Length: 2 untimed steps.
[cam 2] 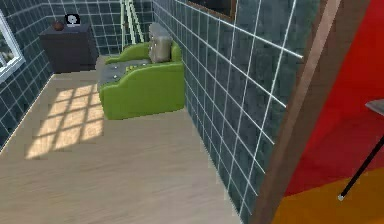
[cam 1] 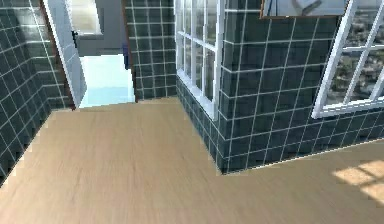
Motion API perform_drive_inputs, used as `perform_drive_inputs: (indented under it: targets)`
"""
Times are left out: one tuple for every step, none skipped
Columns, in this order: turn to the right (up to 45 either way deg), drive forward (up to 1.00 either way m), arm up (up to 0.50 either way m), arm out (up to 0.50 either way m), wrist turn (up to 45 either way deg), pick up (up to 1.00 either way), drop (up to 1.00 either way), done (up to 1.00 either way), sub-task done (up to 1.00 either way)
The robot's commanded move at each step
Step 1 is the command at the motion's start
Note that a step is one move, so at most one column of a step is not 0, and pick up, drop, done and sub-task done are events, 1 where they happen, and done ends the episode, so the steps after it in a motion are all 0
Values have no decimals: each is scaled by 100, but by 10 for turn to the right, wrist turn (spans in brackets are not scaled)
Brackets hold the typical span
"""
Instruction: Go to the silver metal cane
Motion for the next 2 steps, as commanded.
perform_drive_inputs:
  targets:
    - [-180,0,0,0,0,0,0,0,0]
    - [0,40,0,0,0,0,0,0,0]
